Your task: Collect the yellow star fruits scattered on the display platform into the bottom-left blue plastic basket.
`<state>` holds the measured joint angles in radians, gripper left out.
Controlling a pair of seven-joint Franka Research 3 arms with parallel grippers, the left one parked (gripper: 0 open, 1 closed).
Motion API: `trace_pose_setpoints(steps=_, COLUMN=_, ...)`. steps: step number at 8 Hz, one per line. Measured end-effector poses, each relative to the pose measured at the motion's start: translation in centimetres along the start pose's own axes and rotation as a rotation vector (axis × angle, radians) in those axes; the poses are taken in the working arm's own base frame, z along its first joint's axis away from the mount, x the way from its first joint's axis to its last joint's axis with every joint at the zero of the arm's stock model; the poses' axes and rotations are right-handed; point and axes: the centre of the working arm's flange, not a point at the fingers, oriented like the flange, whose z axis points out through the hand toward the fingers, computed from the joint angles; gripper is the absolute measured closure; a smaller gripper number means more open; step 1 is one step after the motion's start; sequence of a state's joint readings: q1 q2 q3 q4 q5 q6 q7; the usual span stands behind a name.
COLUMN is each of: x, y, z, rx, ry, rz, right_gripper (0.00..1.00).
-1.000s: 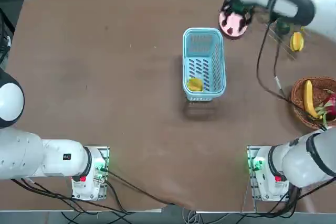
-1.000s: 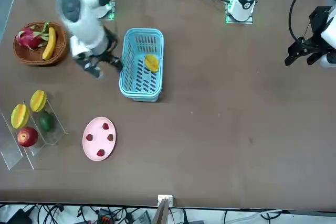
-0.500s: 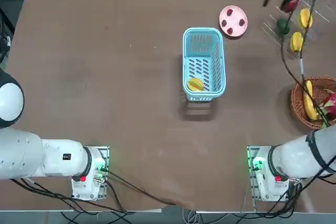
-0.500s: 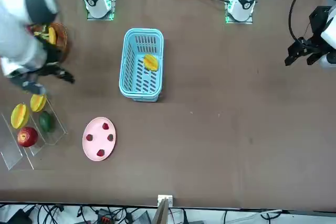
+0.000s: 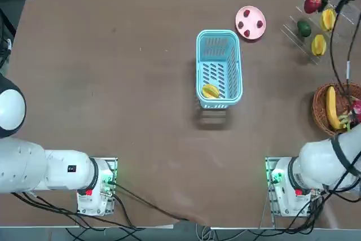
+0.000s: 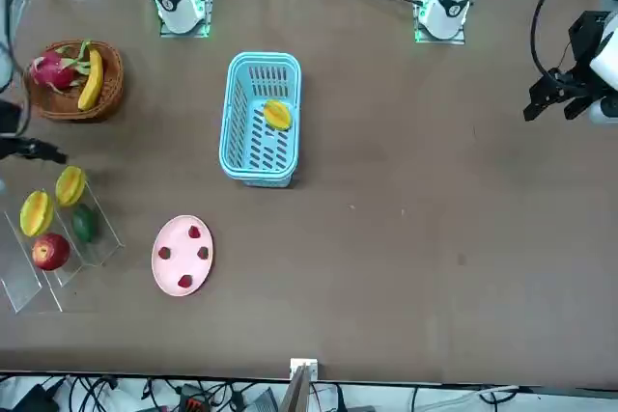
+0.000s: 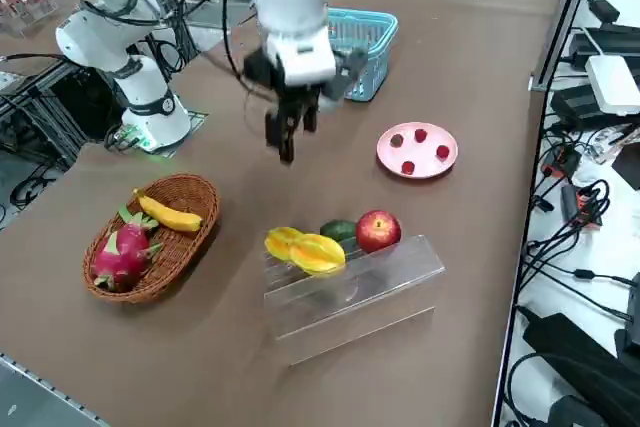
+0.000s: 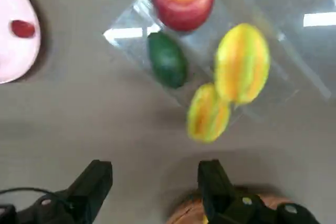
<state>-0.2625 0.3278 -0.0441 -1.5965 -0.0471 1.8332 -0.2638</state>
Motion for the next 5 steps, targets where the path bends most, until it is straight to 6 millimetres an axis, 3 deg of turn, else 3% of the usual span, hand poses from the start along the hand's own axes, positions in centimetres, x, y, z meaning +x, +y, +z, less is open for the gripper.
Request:
trace_pose_setpoints(steps=2, x=1.6, y=4.3, z=2.7, rx=-0.013, ry=0.041, rz=-0.075, right_gripper=0.01)
trace_pose_setpoints(steps=4, x=2.3, y=8.6, z=4.0, rx=-0.028, ry=0.072, rz=-0.118, right_gripper=0.01)
trace_pose_setpoints(steps=5, x=2.7, y=9.7, z=4.5, rx=-0.032, ry=0.08, rz=-0.121, right_gripper=0.01)
